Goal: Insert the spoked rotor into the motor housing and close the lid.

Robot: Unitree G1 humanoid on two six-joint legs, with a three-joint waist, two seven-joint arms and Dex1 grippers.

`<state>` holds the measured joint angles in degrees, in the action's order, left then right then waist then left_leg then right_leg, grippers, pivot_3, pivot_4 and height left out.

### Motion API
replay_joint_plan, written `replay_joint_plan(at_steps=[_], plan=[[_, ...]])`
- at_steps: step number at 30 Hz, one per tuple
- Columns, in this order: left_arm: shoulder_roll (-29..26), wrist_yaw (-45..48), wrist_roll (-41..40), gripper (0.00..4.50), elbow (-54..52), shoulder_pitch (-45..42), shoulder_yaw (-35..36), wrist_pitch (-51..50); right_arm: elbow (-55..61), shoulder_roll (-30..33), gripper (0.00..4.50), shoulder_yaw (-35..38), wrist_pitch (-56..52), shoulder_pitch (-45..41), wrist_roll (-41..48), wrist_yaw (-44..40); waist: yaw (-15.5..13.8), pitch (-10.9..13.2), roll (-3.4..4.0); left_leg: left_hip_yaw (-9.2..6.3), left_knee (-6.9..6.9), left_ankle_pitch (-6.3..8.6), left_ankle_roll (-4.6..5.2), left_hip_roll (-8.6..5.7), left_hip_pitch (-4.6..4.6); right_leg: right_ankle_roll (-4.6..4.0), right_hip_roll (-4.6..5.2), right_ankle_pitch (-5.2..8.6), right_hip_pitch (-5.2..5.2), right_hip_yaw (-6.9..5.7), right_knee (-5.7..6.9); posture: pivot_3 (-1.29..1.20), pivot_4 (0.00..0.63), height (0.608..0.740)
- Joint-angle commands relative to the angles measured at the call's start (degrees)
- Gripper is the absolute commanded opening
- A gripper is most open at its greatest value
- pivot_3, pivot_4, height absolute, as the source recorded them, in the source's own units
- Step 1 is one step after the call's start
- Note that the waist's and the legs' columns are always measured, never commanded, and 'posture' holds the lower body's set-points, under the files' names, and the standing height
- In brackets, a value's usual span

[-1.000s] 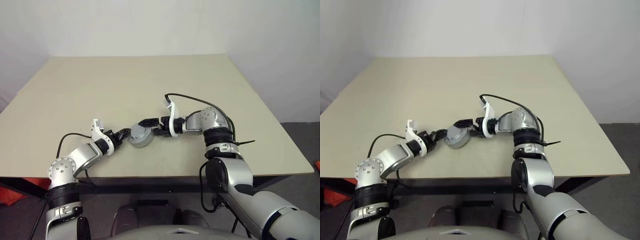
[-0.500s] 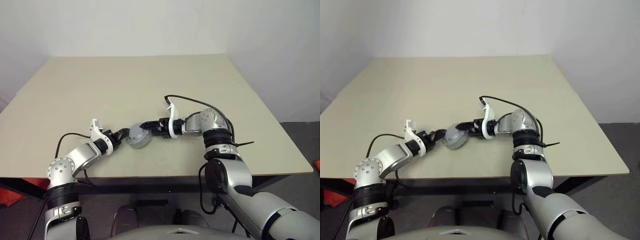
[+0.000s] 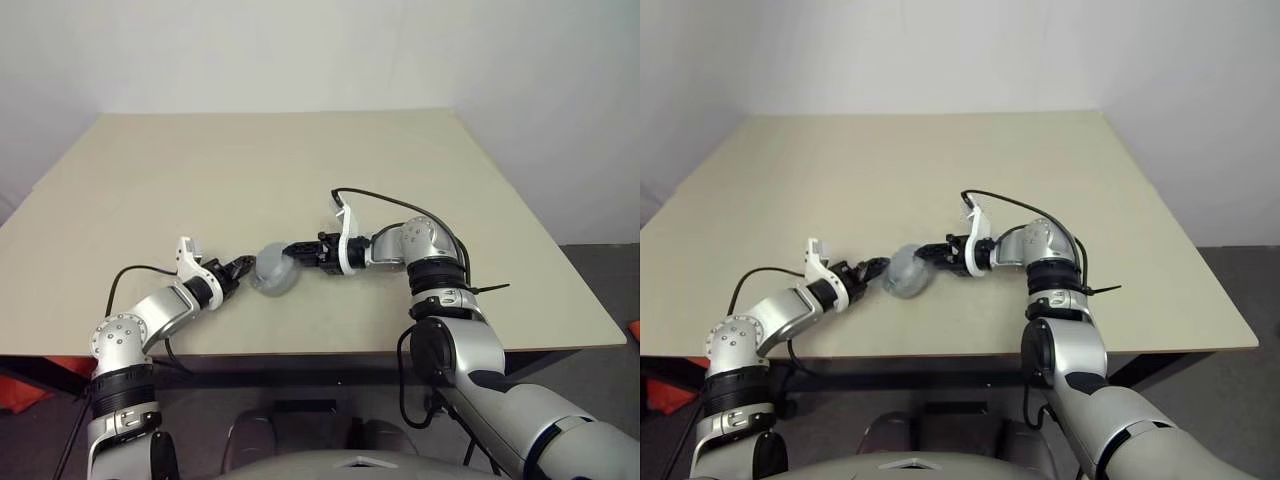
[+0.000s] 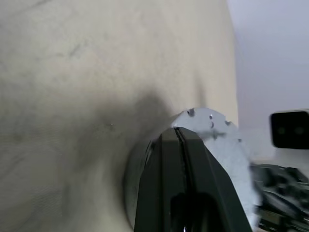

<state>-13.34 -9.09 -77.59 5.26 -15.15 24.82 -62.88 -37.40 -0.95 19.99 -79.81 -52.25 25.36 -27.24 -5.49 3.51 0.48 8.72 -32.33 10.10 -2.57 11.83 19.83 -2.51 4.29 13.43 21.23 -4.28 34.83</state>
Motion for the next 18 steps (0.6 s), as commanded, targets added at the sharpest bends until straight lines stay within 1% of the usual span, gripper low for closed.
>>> replay_joint_plan(at_steps=[1,11,16,18], plan=[[0.3,-0.3,1.4,0.0,1.1,0.2,-1.2,-0.8,0.7,-1.8,1.26,-0.8,0.6,-1.8,2.4,-0.3,0.0,0.0,-0.01,0.0,0.0,0.0,0.0,0.0,0.0,0.0,0.0,0.0,0.0,0.0,0.0,0.0,0.0,0.74],[0.5,0.4,2.5,0.0,1.6,0.0,-1.3,-0.5,-1.6,-1.6,1.26,0.3,2.4,-2.1,2.1,1.2,0.0,0.0,0.0,0.0,-0.01,-0.03,-0.05,0.01,-0.13,0.15,0.0,0.09,-0.1,0.0,0.03,0.0,0.0,0.74],[0.8,3.5,4.2,0.0,-0.1,0.5,-0.4,3.0,-6.8,-2.1,1.26,7.3,5.1,-4.5,4.3,5.0,0.2,0.0,0.0,0.01,0.0,-0.07,-0.12,0.02,-0.17,0.15,-0.01,0.09,-0.08,0.0,0.07,0.0,0.0,0.74],[0.9,4.8,3.6,0.0,-1.4,0.5,0.4,4.1,-9.1,-2.3,1.26,9.5,7.0,-5.7,5.0,6.7,0.2,0.0,0.0,0.01,0.0,-0.1,-0.16,0.02,-0.16,0.14,-0.03,0.08,-0.04,0.0,0.07,0.0,0.0,0.74]])
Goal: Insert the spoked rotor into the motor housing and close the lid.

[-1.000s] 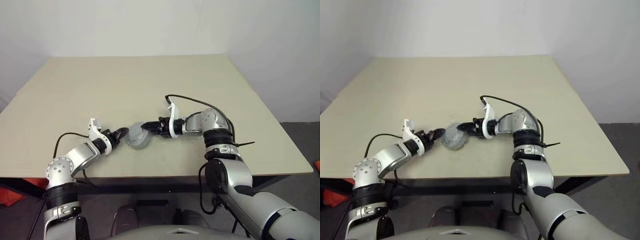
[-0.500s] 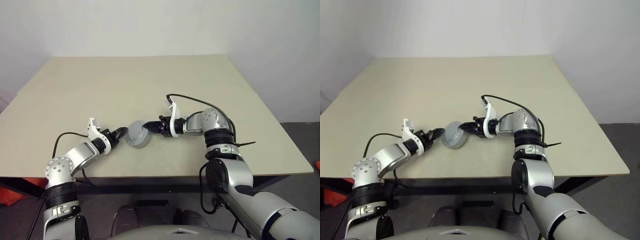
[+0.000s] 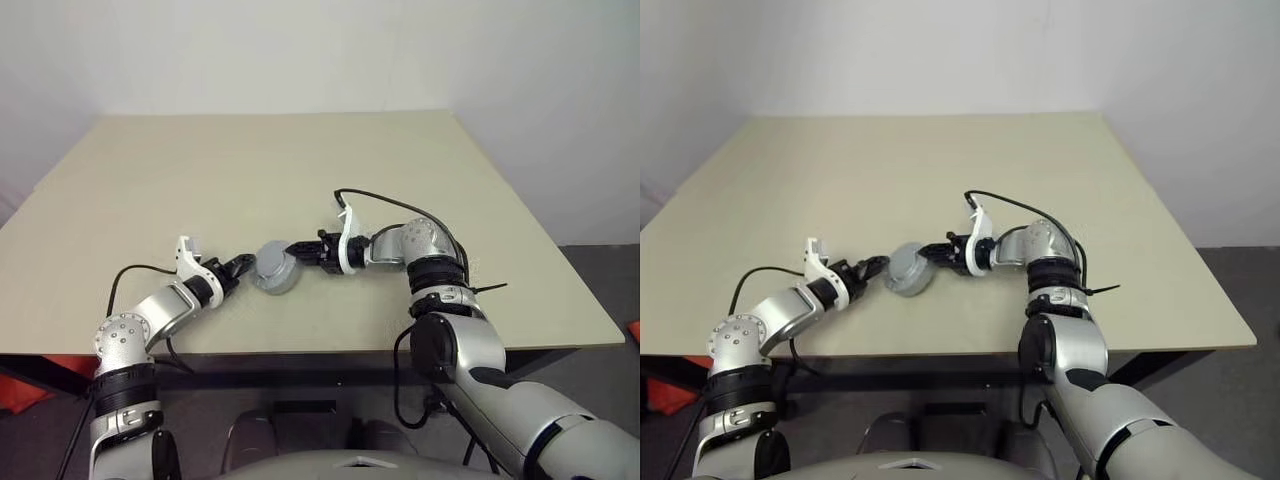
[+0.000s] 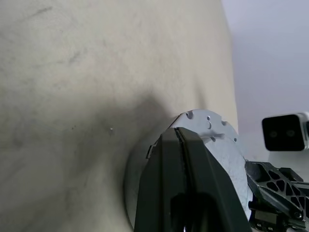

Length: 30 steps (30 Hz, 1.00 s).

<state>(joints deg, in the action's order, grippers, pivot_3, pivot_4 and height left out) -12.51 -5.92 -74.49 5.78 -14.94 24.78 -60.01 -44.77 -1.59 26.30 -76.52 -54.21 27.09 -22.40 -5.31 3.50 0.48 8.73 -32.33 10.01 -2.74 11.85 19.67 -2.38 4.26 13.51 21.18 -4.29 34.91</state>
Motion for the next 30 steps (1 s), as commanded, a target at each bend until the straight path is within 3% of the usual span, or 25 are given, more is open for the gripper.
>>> replay_joint_plan(at_steps=[1,8,15,21,30], plan=[[0.2,2.3,0.1,0.0,-2.5,0.2,0.8,1.8,-2.7,-1.7,1.26,4.0,4.8,-4.3,3.6,2.6,0.1,0.0,0.0,0.0,0.0,-0.01,-0.02,0.0,0.01,-0.01,-0.01,-0.01,0.03,0.0,0.02,0.0,0.0,0.74],[1.2,4.4,-1.6,0.0,-5.7,0.2,2.5,5.4,-8.6,-2.3,1.26,8.1,11.2,-7.7,6.0,6.0,-0.3,0.0,-0.02,0.01,-0.01,-0.08,-0.13,0.01,0.53,-0.44,-0.04,-0.26,0.55,-0.03,0.1,0.0,0.0,0.74],[2.5,4.1,-4.7,0.0,-7.8,0.6,3.7,7.2,-11.2,-2.9,1.26,10.0,14.8,-8.9,8.4,8.1,-0.4,0.0,-0.04,-0.1,-0.13,-0.05,-0.06,0.0,1.38,-0.26,-0.04,-0.44,1.17,-0.08,0.06,0.0,0.0,0.74],[2.7,2.9,-7.8,0.0,-9.3,2.5,5.3,8.8,-11.7,-3.0,1.26,10.3,18.0,-9.3,9.5,8.2,-0.2,0.0,-0.05,-0.09,-0.14,-0.05,-0.06,-0.01,1.43,-0.25,-0.06,-0.44,1.23,-0.11,0.09,0.0,0.0,0.74],[-3.7,1.2,-11.7,0.0,-10.2,6.9,9.1,9.6,-16.4,0.1,1.26,12.3,23.7,-12.3,11.5,8.3,-0.3,0.0,-0.08,-0.09,-0.31,-0.04,-0.06,0.0,1.43,-0.25,-0.06,-0.43,1.23,-0.12,0.25,0.0,0.0,0.74]])
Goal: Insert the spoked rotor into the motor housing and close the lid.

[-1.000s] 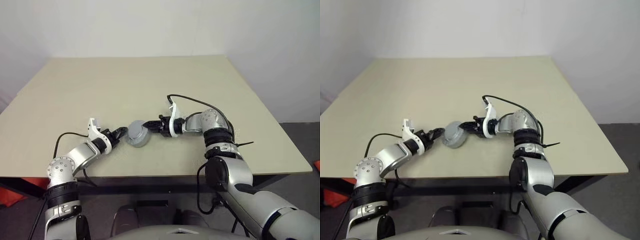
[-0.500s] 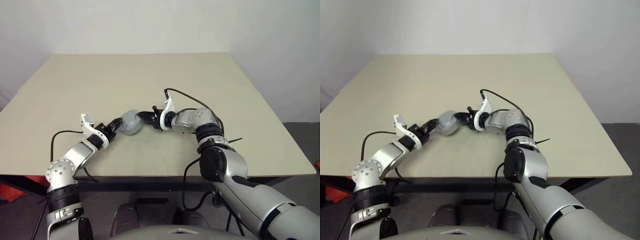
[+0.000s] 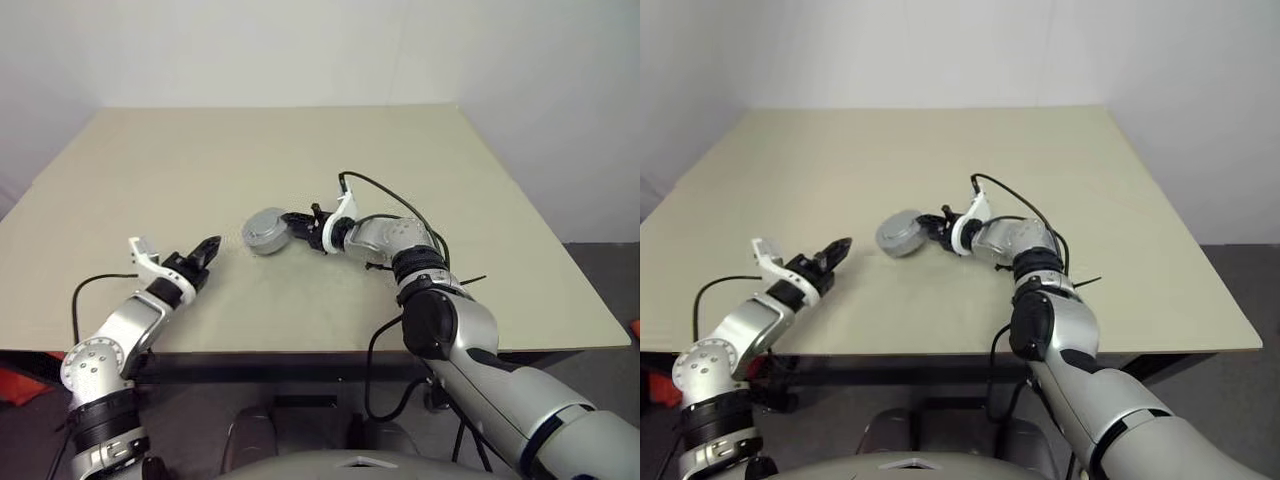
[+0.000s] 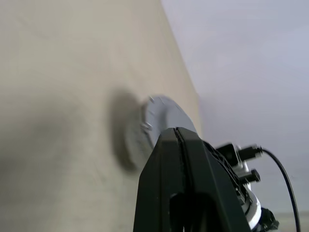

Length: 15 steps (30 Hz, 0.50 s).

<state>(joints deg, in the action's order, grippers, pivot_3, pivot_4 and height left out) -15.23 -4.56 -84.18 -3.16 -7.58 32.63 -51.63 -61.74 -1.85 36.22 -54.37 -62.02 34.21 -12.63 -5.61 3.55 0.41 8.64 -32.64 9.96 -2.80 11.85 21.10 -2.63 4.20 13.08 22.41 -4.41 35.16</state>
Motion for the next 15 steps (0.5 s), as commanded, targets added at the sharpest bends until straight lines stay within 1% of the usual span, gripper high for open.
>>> replay_joint_plan(at_steps=[1,4,8,11,14,15], plan=[[-0.9,-0.3,-2.1,0.0,-1.1,-0.7,1.1,1.6,0.3,0.5,1.26,2.5,1.6,-5.1,4.7,-1.8,0.0,0.0,-0.01,0.0,-0.04,0.0,0.0,0.0,0.0,-0.02,0.0,0.02,-0.01,0.0,0.04,0.0,0.0,0.74],[0.8,-1.5,-2.8,0.0,-1.0,-1.8,0.2,2.9,0.4,0.6,1.26,2.6,0.8,-6.3,5.7,-2.9,0.0,0.0,-0.03,0.0,-0.17,0.01,0.01,0.0,0.0,-0.11,0.01,0.07,-0.01,0.03,0.16,0.0,0.0,0.74],[3.7,-3.0,-2.3,0.0,-0.7,-3.1,-1.5,4.6,2.9,0.6,1.26,2.1,-4.9,-7.0,8.3,-6.4,0.0,0.0,-0.05,-0.01,-0.31,0.01,0.01,0.01,-0.02,-0.2,0.01,0.12,-0.01,0.03,0.34,0.0,0.0,0.74],[4.9,-3.8,-1.6,0.0,0.2,-3.8,-2.5,5.4,5.8,0.6,1.26,0.6,-8.9,-6.6,9.5,-8.9,-0.1,0.0,-0.07,-0.01,-0.35,0.01,0.01,0.01,-0.02,-0.2,0.0,0.11,-0.01,0.02,0.39,0.0,0.0,0.74],[5.1,-3.8,-1.6,0.0,0.3,-4.0,-3.1,5.6,7.5,0.6,1.26,0.2,-10.0,-5.9,10.1,-9.2,-0.2,0.0,-0.07,-0.02,-0.37,0.0,0.01,0.01,0.0,-0.2,0.0,0.12,0.0,0.03,0.42,0.0,0.0,0.74],[5.0,-3.8,-1.8,0.18,0.3,-3.9,-3.2,5.6,7.8,0.6,1.26,0.3,-10.2,-5.8,10.4,-9.2,-0.2,0.0,-0.08,-0.02,-0.37,0.0,0.01,0.01,0.0,-0.2,0.0,0.12,0.0,0.03,0.42,0.0,0.0,0.74]])
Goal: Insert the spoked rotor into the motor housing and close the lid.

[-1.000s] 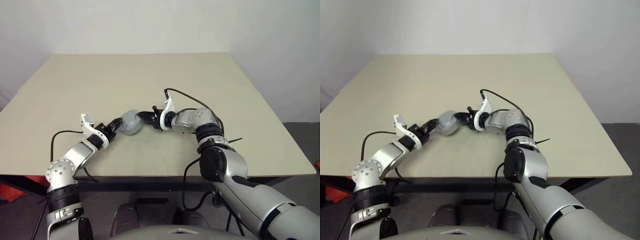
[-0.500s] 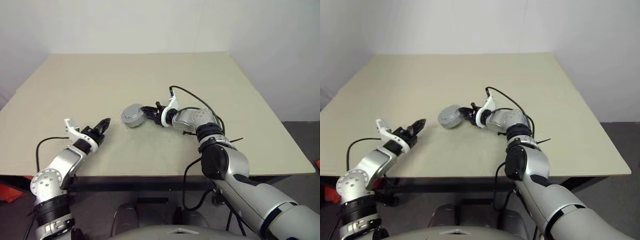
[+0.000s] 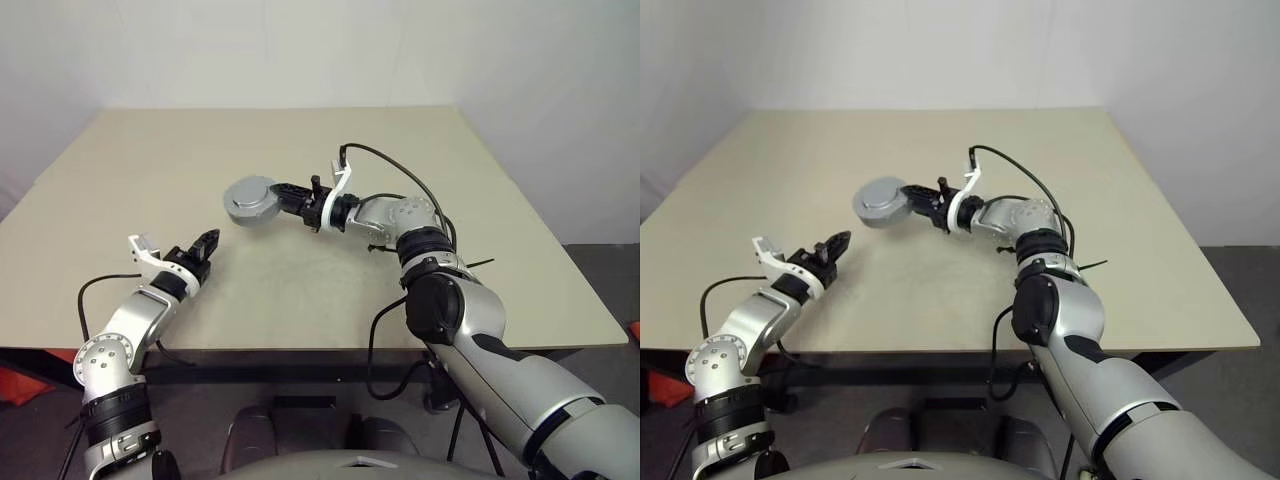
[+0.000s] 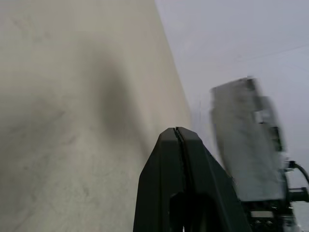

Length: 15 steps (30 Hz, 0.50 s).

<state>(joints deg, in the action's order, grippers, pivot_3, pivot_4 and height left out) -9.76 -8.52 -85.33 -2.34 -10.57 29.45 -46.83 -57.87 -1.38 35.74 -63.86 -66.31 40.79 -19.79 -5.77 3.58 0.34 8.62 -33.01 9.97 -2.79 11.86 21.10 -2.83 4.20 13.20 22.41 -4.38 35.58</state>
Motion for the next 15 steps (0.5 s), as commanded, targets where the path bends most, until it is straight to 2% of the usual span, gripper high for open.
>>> replay_joint_plan(at_steps=[1,4,13,14,15], plan=[[-0.7,0.4,-0.9,0.4,-0.5,-0.8,0.1,0.8,4.2,0.1,1.26,0.9,-1.0,-1.4,4.0,-2.0,-0.1,0.0,-0.02,0.0,0.0,0.0,0.0,0.0,0.0,0.0,0.0,0.0,0.0,0.0,0.0,0.0,0.0,0.74],[-1.5,1.2,-1.3,1.23,-0.7,-0.1,0.3,0.5,4.7,0.0,1.26,1.0,-1.2,-1.3,4.3,-1.7,-0.1,0.0,-0.02,0.0,-0.01,0.0,0.0,0.0,0.0,0.0,0.0,0.0,0.0,0.0,0.0,0.0,0.0,0.74],[-3.3,3.0,-4.3,4.29,-2.3,1.2,0.8,0.2,3.6,0.0,1.26,0.0,0.9,-0.9,3.3,-1.1,0.0,0.0,-0.02,0.0,-0.01,0.0,0.0,0.0,0.0,-0.01,0.0,0.01,0.01,0.0,0.01,0.0,0.0,0.74],[-3.3,2.8,-4.9,4.47,-2.2,1.2,0.7,0.1,3.5,0.1,1.26,-0.1,0.9,-0.9,3.3,-1.2,-0.1,0.0,-0.03,0.0,-0.01,0.0,0.0,0.0,0.0,0.0,0.0,0.01,0.0,0.0,0.01,0.0,0.0,0.74],[-2.9,2.0,-9.8,4.47,-1.6,0.9,0.7,-0.9,3.5,0.1,1.26,-0.1,0.7,-1.0,3.4,-1.3,-0.1,0.0,-0.03,0.0,-0.01,0.0,0.0,0.0,0.0,0.0,0.01,0.01,0.0,0.0,0.01,0.0,0.0,0.74]])
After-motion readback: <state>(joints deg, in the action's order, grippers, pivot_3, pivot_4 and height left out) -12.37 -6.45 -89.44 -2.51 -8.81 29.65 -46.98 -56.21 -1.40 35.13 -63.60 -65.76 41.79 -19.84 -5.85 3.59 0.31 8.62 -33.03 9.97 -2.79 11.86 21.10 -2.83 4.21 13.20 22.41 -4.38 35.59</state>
